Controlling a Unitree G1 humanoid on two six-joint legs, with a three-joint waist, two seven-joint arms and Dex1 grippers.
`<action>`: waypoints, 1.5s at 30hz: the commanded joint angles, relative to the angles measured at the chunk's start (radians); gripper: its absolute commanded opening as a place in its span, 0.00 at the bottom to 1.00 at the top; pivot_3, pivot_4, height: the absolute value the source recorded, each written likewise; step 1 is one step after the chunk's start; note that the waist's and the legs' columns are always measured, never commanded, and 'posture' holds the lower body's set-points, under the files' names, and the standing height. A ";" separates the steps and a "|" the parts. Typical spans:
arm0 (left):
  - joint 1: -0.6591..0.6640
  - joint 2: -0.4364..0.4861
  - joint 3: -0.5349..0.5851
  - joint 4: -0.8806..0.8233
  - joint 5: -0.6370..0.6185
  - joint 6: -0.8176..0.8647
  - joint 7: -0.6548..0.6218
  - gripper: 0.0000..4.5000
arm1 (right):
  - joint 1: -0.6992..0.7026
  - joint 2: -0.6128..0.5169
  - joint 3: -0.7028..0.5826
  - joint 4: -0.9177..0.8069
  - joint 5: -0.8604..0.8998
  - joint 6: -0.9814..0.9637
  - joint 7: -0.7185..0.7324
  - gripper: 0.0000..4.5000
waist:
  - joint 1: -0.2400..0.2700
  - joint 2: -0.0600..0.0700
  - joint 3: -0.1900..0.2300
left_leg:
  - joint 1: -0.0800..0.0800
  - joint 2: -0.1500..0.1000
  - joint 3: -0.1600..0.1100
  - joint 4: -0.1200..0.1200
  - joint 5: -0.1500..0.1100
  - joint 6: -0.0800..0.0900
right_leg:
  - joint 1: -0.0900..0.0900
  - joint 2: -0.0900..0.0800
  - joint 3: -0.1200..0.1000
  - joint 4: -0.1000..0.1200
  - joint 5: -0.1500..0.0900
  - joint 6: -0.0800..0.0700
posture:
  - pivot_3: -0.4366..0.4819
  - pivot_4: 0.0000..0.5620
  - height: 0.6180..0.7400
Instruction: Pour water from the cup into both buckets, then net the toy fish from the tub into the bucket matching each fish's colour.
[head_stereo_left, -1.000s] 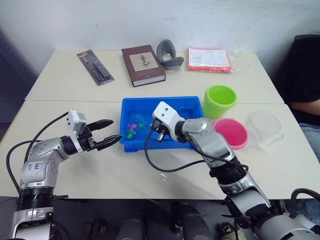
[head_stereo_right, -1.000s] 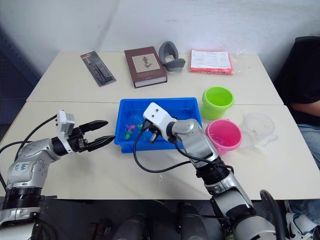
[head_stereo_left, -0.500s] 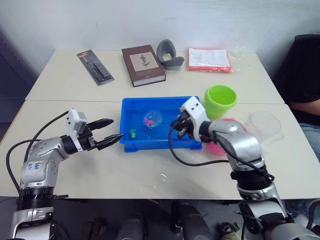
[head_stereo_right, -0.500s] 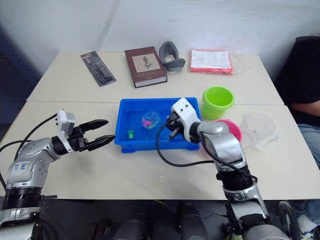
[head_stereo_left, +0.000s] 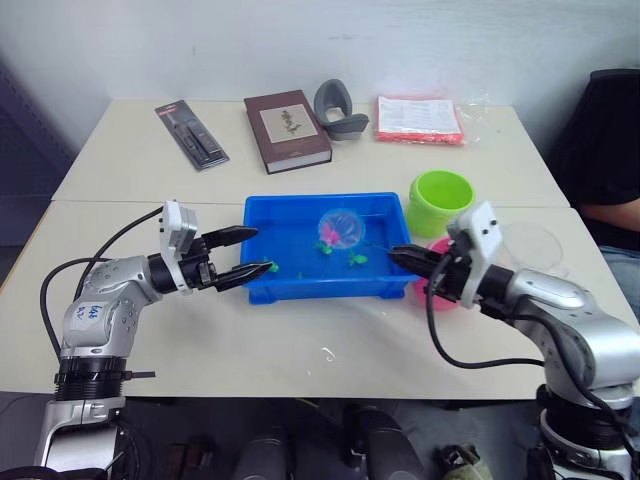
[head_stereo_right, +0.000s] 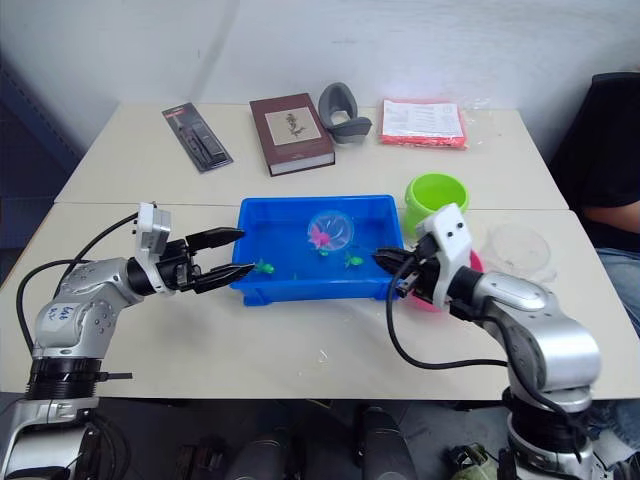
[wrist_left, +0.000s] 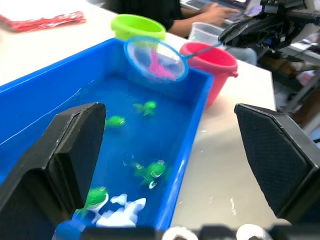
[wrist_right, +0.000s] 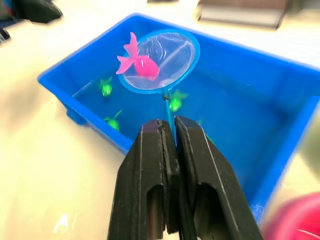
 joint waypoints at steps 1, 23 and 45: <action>-0.035 -0.011 -0.022 -0.055 -0.034 0.016 -0.029 0.99 | 0.070 -0.043 -0.162 -0.125 0.093 0.015 -0.014 0.00 | 0.004 0.000 0.000 | 0.000 0.000 0.000 0.000 0.000 0.000 | 0.000 0.000 0.000 0.000 0.000 0.000 | 0.48 0.27 1.00; -0.113 -0.102 -0.151 -0.004 -0.012 0.020 -0.101 0.99 | 0.792 -0.078 -0.322 -0.155 -0.365 -0.702 -0.180 0.00 | 0.037 0.000 0.000 | 0.019 0.000 0.003 -0.003 -0.002 0.002 | 0.019 0.003 0.005 -0.008 0.000 0.001 | 0.48 0.27 1.00; -0.118 -0.132 -0.141 0.033 0.003 -0.024 -0.081 0.99 | 0.799 -0.266 -0.187 0.198 -1.192 -1.476 -0.616 0.00 | 0.037 0.000 0.000 | 0.020 0.000 0.006 -0.003 -0.001 0.001 | 0.019 0.004 0.008 -0.008 0.000 0.000 | 0.48 0.27 1.00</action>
